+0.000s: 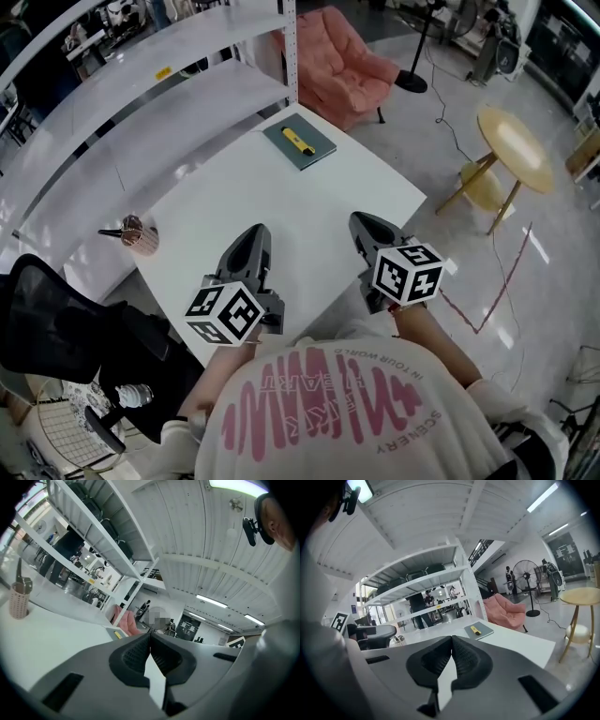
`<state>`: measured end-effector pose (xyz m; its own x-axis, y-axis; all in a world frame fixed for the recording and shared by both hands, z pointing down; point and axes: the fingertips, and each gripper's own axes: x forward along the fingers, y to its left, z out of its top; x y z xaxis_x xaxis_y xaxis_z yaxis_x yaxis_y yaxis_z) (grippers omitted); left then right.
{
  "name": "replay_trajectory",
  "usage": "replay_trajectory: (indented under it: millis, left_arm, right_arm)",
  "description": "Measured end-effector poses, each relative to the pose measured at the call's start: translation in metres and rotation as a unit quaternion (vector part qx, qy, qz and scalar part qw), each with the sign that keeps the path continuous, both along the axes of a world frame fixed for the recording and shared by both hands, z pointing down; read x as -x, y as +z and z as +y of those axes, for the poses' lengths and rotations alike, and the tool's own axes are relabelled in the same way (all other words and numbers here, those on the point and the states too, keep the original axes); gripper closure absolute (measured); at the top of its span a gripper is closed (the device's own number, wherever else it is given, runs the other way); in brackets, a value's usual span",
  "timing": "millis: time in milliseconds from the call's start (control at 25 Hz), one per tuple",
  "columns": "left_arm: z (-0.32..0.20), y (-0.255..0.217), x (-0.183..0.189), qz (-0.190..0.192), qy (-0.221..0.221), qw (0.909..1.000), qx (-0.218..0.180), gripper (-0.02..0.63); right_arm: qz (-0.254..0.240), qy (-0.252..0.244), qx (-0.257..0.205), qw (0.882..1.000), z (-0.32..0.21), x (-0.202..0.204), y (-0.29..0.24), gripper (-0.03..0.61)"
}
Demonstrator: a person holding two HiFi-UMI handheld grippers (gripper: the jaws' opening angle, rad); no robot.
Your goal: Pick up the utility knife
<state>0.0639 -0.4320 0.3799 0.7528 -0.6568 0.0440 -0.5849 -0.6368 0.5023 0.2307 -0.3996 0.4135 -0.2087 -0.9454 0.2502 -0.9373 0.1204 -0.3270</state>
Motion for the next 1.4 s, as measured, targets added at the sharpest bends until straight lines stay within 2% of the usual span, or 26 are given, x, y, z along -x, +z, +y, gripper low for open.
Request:
replay_trajectory:
  millis: [360, 640, 960, 1280, 1400]
  left_arm:
    - [-0.027, 0.019, 0.023, -0.004, -0.063, 0.9976, 0.028, 0.589]
    - [-0.056, 0.024, 0.041, -0.003, -0.13, 0.9907, 0.041, 0.591]
    - [-0.075, 0.041, 0.046, 0.005, -0.219, 0.9732, 0.071, 0.589]
    - [-0.083, 0.055, 0.055, -0.002, -0.287, 0.9533, 0.094, 0.59]
    - [-0.085, 0.059, 0.059, -0.004, -0.307, 0.9464, 0.1, 0.59]
  right_arm:
    - [0.005, -0.05, 0.012, 0.999, -0.054, 0.007, 0.012, 0.561]
    - [-0.015, -0.082, 0.018, 0.996, -0.12, 0.0, 0.012, 0.561]
    - [0.0, -0.126, 0.036, 0.991, -0.193, -0.029, 0.024, 0.561]
    - [0.045, -0.173, 0.068, 0.982, -0.275, -0.045, 0.055, 0.561]
    - [0.076, -0.191, 0.072, 0.976, -0.305, -0.047, 0.067, 0.561]
